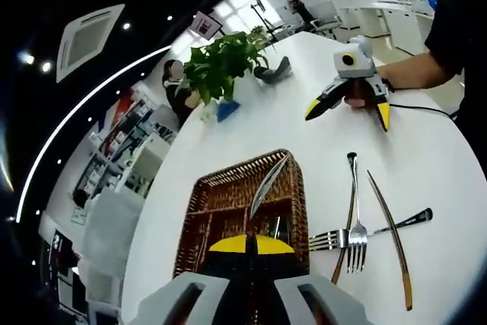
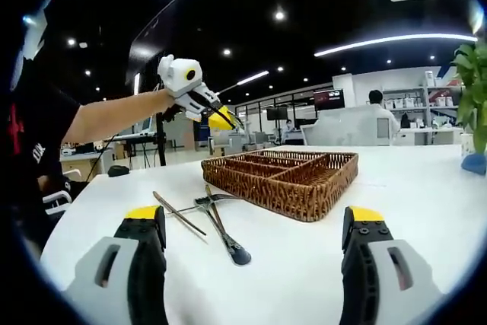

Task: Arrange the knives, forks, and spoons in their matching storage slots by inserting each utensil handle-first until every utensil is classified and aligned in the correct compartment

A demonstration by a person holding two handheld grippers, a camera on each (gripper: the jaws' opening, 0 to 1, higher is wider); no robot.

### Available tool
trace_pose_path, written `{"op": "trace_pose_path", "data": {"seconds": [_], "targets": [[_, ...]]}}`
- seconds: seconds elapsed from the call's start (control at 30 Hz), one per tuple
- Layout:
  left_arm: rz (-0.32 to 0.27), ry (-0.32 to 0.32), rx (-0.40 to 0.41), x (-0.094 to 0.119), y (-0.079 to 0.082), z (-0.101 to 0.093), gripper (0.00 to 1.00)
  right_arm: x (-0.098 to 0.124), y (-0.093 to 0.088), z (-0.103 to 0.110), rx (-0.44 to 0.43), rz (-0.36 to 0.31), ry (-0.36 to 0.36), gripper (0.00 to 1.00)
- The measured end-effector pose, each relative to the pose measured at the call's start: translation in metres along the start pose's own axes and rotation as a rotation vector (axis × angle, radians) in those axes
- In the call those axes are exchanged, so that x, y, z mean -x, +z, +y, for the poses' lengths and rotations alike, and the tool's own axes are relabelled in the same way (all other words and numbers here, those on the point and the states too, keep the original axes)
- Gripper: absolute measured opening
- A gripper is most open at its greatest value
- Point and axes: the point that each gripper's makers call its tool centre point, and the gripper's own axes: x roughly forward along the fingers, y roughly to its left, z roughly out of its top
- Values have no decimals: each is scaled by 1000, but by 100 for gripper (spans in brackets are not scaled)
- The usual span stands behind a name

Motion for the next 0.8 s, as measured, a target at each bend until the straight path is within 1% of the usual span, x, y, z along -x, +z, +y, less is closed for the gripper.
{"op": "trace_pose_path", "data": {"seconds": [0.07,0.23,0.5,0.6,0.8], "targets": [[-1,-3,0,-6,-2,6,0,0,1,-1,-4,-4,-2,100],[7,-11,10,-22,-16,23,0,-1,-1,1,9,6,1,100],[37,9,14,-40,-34,56,0,-1,2,-6,-18,-10,-17,100],[39,8,22,-45,-38,66,0,-1,2,-6,-17,-9,-20,100],[59,10,27,-61,-46,92,0,-1,2,-7,-21,-11,-24,100]]}}
